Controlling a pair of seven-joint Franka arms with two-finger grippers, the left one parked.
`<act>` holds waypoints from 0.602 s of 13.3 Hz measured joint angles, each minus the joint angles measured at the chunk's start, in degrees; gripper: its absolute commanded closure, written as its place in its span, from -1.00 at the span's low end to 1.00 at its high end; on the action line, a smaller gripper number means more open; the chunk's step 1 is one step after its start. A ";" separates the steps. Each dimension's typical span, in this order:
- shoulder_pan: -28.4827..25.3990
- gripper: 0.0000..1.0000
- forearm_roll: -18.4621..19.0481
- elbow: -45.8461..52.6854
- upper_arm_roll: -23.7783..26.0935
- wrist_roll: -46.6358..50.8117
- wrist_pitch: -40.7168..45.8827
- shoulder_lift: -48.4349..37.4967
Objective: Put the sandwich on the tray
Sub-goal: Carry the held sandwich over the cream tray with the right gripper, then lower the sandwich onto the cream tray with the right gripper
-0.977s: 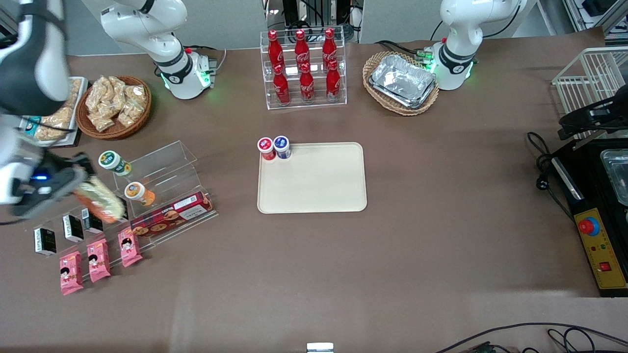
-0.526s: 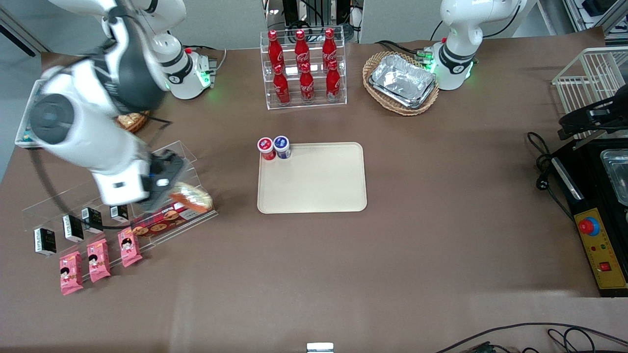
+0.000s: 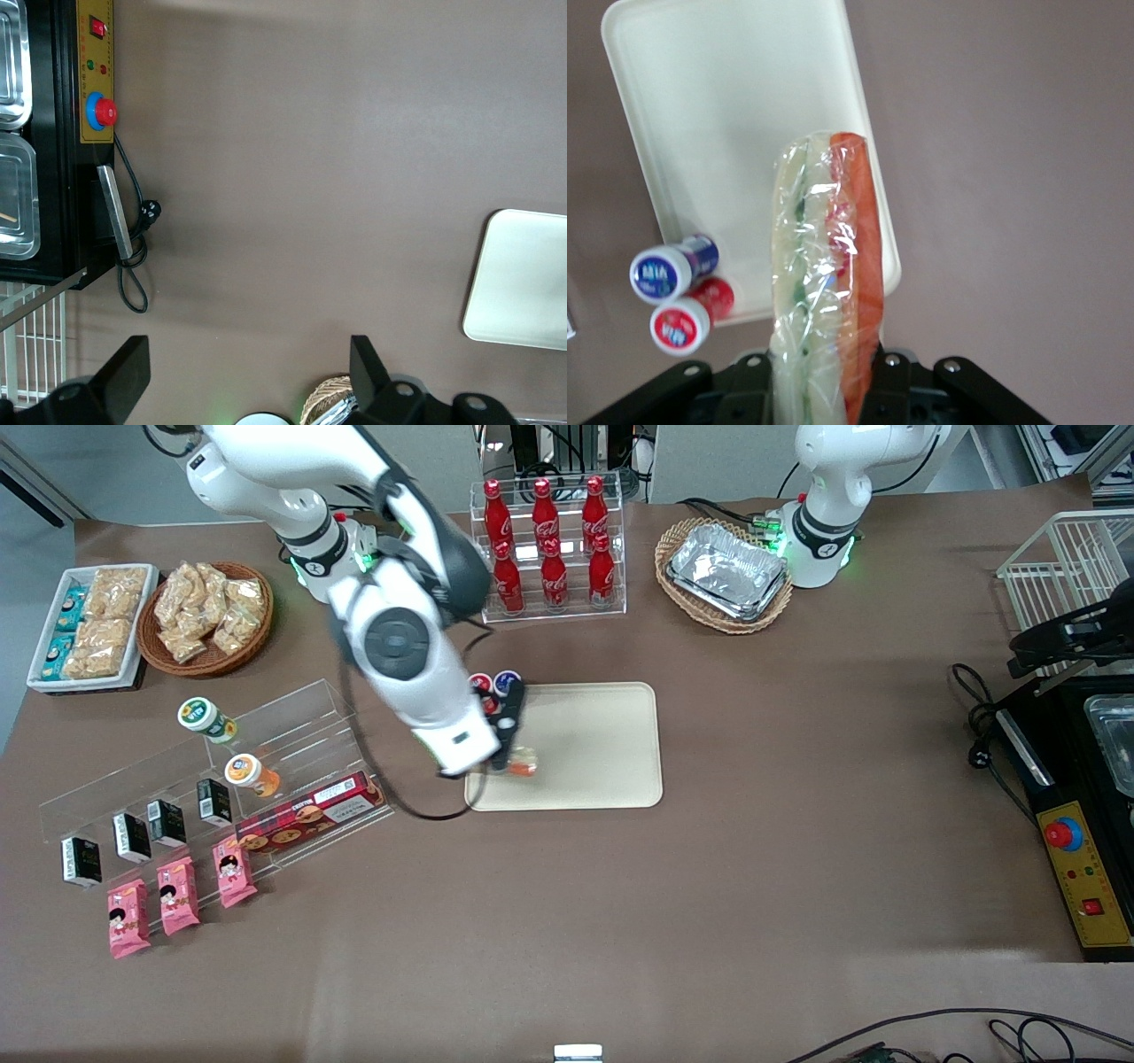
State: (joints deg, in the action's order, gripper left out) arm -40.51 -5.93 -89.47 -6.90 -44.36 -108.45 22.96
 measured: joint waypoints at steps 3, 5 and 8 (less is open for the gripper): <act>-1.66 0.39 0.00 0.10 1.59 -0.03 -4.04 5.13; -3.33 0.39 0.00 0.21 1.64 -0.01 -6.42 8.42; -4.89 0.39 0.00 0.33 1.67 0.03 -10.68 12.15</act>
State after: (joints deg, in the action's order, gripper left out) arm -45.40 -5.93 -89.14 -5.23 -44.33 -119.13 35.11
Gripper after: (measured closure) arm 0.696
